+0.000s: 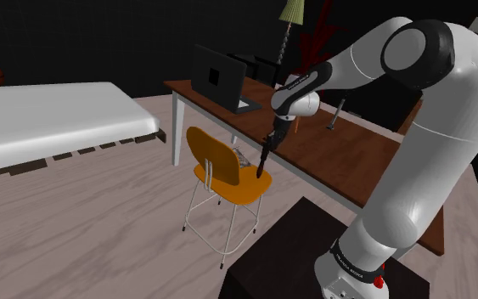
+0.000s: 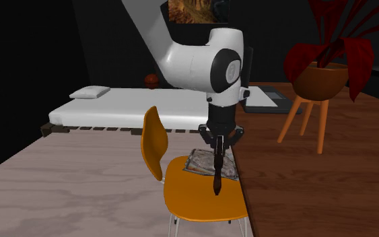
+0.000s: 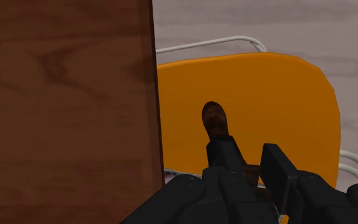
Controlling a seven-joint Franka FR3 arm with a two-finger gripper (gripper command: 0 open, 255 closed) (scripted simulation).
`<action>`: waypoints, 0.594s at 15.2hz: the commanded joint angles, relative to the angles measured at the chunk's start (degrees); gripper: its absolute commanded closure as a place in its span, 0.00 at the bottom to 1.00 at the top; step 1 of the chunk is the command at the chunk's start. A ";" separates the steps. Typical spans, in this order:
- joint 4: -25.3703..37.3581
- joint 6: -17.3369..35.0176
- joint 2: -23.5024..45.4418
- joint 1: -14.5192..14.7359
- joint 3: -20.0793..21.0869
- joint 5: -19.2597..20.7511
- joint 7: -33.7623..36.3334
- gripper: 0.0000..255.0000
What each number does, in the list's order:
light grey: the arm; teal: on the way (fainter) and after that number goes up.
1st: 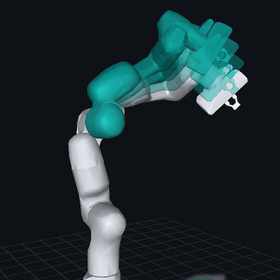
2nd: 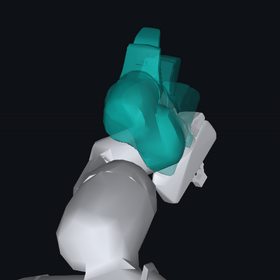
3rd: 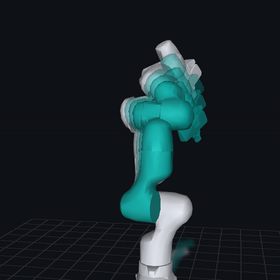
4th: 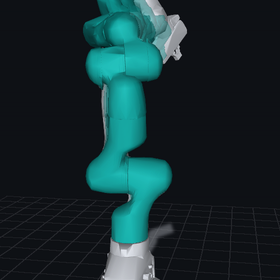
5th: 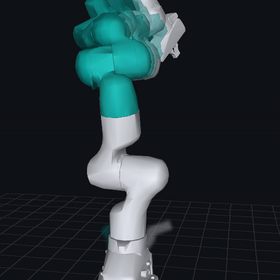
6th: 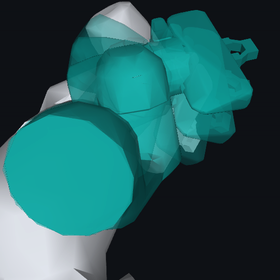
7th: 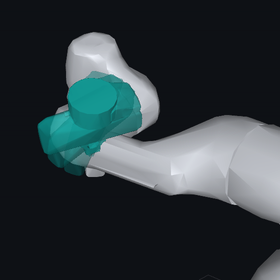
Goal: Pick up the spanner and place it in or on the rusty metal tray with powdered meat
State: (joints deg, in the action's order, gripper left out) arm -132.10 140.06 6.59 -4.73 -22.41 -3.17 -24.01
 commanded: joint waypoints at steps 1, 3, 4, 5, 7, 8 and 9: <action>0.71 -1.66 -1.04 0.09 -0.15 0.70 0.47 1.00; 1.15 -3.15 -2.19 0.18 -0.25 1.39 0.95 1.00; 1.38 -3.90 -2.74 0.22 -0.29 1.72 1.18 1.00; 1.63 -4.65 -3.29 0.25 -0.32 2.04 1.40 1.00; 2.18 -6.15 -4.34 0.30 -0.36 2.63 1.81 1.00; 2.47 -6.91 -4.85 0.32 -0.37 2.90 2.00 1.00; 2.77 -7.67 -5.34 0.34 -0.38 3.17 2.19 1.00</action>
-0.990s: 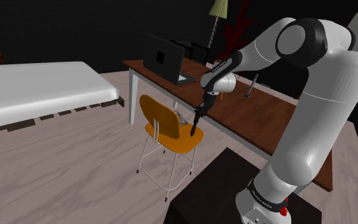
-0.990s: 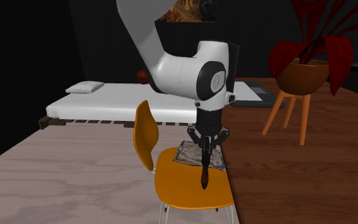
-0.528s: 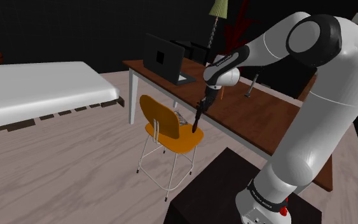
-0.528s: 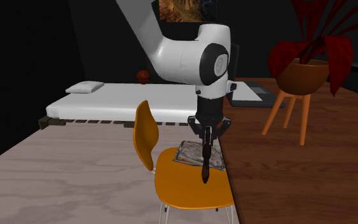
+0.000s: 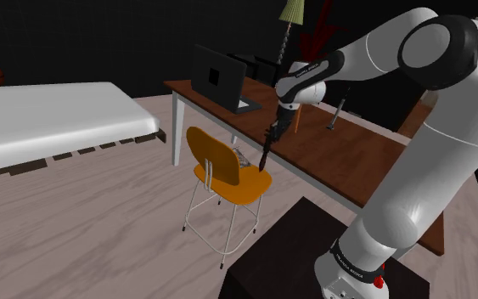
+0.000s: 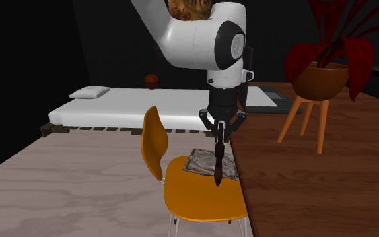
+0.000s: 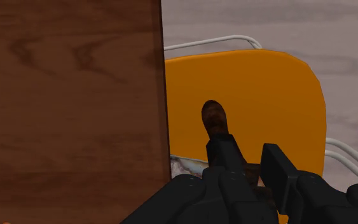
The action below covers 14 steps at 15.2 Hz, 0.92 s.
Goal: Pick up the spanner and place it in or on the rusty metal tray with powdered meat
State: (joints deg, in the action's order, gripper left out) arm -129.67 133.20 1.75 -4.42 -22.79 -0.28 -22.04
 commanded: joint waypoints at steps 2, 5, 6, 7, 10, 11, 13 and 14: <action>0.98 -2.33 -1.45 0.07 0.01 0.77 0.57 1.00; 4.20 -4.95 -0.81 0.32 0.26 0.46 0.87 1.00; 6.82 -6.15 0.73 0.52 0.47 -0.25 0.88 1.00; 9.50 -7.39 2.30 0.67 0.67 -0.95 0.89 1.00; 18.00 -11.33 7.20 0.84 1.30 -2.91 0.96 1.00; 21.00 -12.74 8.92 0.80 1.50 -3.53 1.00 1.00; 27.32 -15.70 12.51 0.59 1.92 -4.73 1.12 1.00; 30.67 -17.27 14.39 0.41 2.13 -5.32 1.20 1.00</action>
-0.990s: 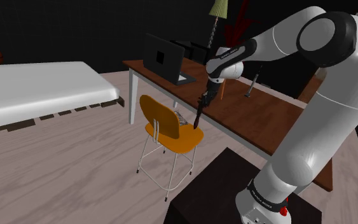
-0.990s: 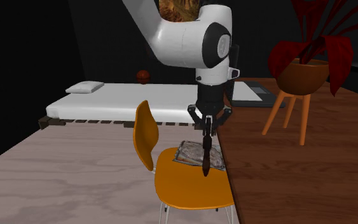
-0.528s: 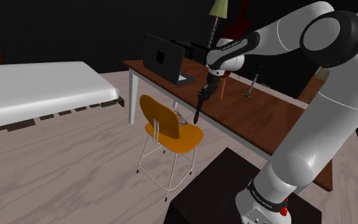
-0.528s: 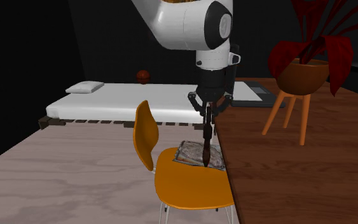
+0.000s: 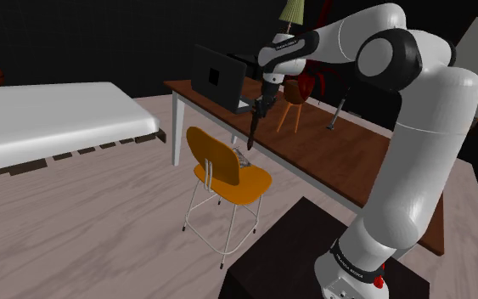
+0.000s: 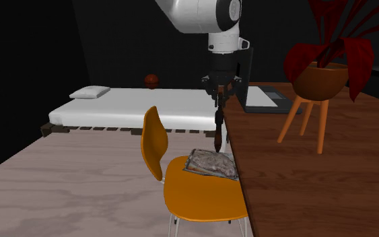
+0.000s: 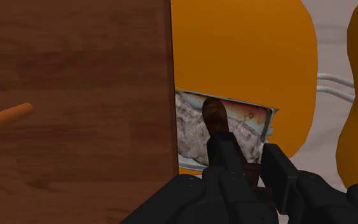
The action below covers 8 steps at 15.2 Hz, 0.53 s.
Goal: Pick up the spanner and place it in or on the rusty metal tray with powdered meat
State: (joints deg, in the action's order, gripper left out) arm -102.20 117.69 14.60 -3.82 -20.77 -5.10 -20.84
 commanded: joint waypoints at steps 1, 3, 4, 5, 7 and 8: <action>6.69 -3.41 3.48 -0.42 0.33 -1.07 0.09 1.00; 14.22 -6.94 7.65 -1.05 0.77 -2.21 0.34 1.00; 18.32 -8.87 9.90 -1.46 1.01 -2.77 0.51 1.00; 22.71 -10.93 12.29 -1.96 1.27 -3.33 0.71 1.00; 32.75 -15.61 17.71 -3.25 1.84 -4.48 1.25 1.00; 38.73 -18.38 20.91 -4.11 2.18 -5.09 1.62 1.00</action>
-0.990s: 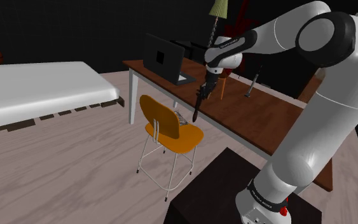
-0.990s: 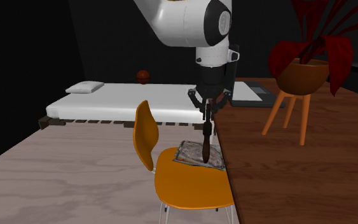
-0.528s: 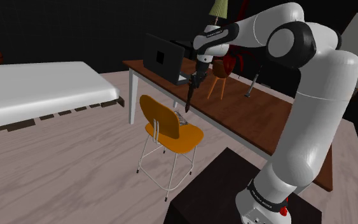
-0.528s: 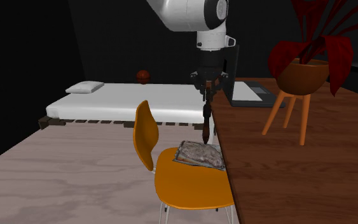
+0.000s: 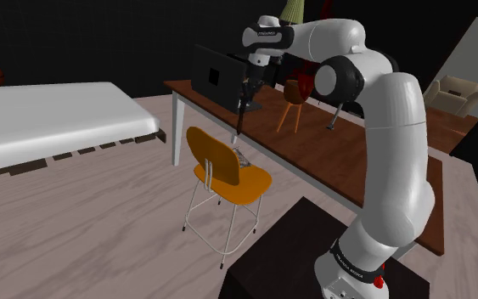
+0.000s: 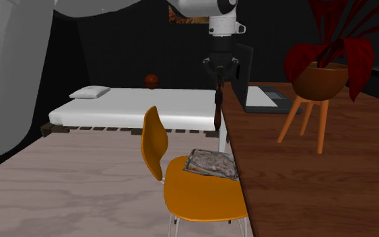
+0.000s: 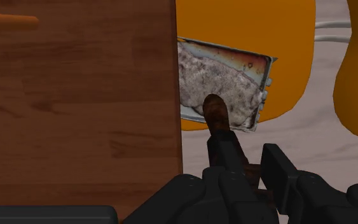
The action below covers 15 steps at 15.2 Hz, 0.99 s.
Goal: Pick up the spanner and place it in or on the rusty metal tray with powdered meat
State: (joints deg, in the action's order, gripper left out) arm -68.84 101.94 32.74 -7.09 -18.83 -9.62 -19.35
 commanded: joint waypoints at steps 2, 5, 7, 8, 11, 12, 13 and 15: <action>6.82 -2.91 3.95 -1.11 0.44 -0.76 0.26 1.00; 4.09 -0.45 3.72 -0.77 0.45 -0.76 0.13 1.00; 2.45 1.12 3.68 -0.58 0.48 -0.79 0.04 1.00; 1.68 1.89 3.68 -0.50 0.50 -0.81 0.00 1.00; -0.44 4.11 3.82 -0.29 0.56 -0.91 -0.14 1.00; -1.09 4.83 3.89 -0.23 0.59 -0.95 -0.18 1.00; -1.72 5.54 3.99 -0.18 0.62 -0.99 -0.23 1.00; -2.90 6.93 4.22 -0.09 0.68 -1.09 -0.32 1.00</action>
State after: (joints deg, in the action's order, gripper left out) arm -70.71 107.94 37.09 -7.32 -18.16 -10.70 -19.63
